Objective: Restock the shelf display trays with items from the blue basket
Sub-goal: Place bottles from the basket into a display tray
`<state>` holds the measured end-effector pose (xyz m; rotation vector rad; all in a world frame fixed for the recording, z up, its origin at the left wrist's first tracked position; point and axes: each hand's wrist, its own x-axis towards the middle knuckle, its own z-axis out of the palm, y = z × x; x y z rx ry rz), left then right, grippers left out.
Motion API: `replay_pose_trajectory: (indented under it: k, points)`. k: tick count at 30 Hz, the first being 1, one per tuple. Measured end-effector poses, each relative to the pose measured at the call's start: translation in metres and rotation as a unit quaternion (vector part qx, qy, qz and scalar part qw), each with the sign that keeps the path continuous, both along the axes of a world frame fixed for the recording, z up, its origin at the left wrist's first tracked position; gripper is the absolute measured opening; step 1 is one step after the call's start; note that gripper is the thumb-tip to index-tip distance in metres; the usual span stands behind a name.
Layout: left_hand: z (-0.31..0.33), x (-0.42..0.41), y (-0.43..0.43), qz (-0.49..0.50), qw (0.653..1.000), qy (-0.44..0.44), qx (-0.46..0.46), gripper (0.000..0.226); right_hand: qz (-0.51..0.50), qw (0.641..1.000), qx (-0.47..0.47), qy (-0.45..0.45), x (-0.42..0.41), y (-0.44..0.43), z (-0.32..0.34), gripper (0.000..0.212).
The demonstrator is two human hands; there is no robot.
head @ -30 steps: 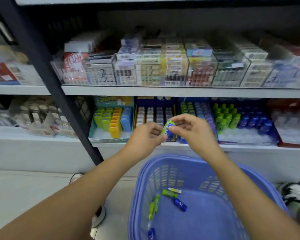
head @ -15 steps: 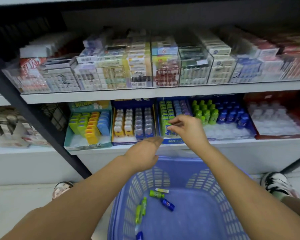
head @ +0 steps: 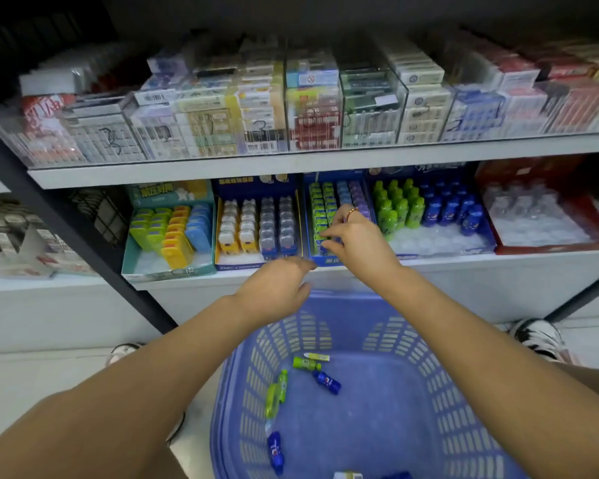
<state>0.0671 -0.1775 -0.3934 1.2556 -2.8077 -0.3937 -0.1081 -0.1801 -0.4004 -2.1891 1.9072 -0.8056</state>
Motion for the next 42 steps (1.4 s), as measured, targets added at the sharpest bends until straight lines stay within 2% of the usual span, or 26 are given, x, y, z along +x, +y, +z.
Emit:
replay_pose_trajectory:
  k: [2, 4, 7, 10, 14, 17, 22, 26, 30, 31, 33, 36, 37, 39, 42]
  points:
    - [-0.001, 0.004, 0.008, 0.024, 0.999, 0.045, -0.005, 0.026, 0.007, 1.0, -0.003, -0.011, 0.001, 0.015, -0.002, 0.025]
    - [-0.011, 0.01, 0.016, 0.048, 0.998, 0.045, 0.014, 0.019, 0.038, 0.999, 0.02, -0.017, 0.005, 0.034, -0.02, 0.021]
    - [-0.046, 0.015, 0.031, 0.084, 0.993, 0.006, 0.081, 0.019, 0.064, 0.986, 0.157, 0.005, 0.012, 0.058, -0.069, 0.019]
    - [-0.097, 0.016, 0.048, 0.141, 0.976, -0.027, 0.163, 0.021, 0.038, 0.96, 0.279, -0.007, 0.012, 0.071, -0.124, 0.025]
    - [-0.167, 0.019, 0.064, 0.228, 0.944, -0.056, 0.231, 0.031, 0.007, 0.934, 0.357, -0.009, 0.012, 0.082, -0.184, 0.029]
    - [-0.203, 0.018, 0.07, 0.28, 0.92, -0.081, 0.261, 0.03, -0.014, 0.928, 0.37, -0.032, 0.02, 0.084, -0.218, 0.036]
    - [-0.244, 0.008, 0.064, 0.309, 0.907, -0.106, 0.266, 0.032, 0.009, 0.932, 0.36, -0.047, 0.04, 0.071, -0.261, 0.048]
    - [-0.259, 0.005, 0.059, 0.358, 0.879, -0.099, 0.298, 0.034, 0.003, 0.941, 0.328, 0.082, 0.053, 0.06, -0.279, 0.038]
    - [-0.272, 0.0, 0.059, 0.359, 0.884, -0.12, 0.276, 0.054, 0.038, 0.94, 0.303, 0.155, 0.058, 0.05, -0.283, 0.031]
    - [-0.274, -0.002, 0.06, 0.37, 0.88, -0.107, 0.279, 0.057, 0.039, 0.938, 0.302, 0.166, 0.059, 0.049, -0.284, 0.031]
    - [-0.275, -0.007, 0.061, 0.417, 0.855, -0.032, 0.306, 0.048, 0.034, 0.937, 0.306, 0.168, 0.058, 0.047, -0.286, 0.03]
    - [-0.272, -0.015, 0.058, 0.489, 0.799, 0.104, 0.334, 0.013, -0.005, 0.938, 0.33, 0.108, 0.055, 0.046, -0.285, 0.028]
    - [-0.272, -0.017, 0.057, 0.499, 0.788, 0.128, 0.338, 0.012, -0.029, 0.937, 0.341, 0.075, 0.051, 0.047, -0.283, 0.027]
    - [-0.272, -0.021, 0.056, 0.493, 0.79, 0.129, 0.342, 0.024, -0.075, 0.931, 0.357, -0.015, 0.037, 0.052, -0.277, 0.024]
    - [-0.275, -0.023, 0.057, 0.467, 0.818, 0.083, 0.325, 0.045, -0.107, 0.905, 0.375, -0.168, 0.004, 0.06, -0.26, 0.017]
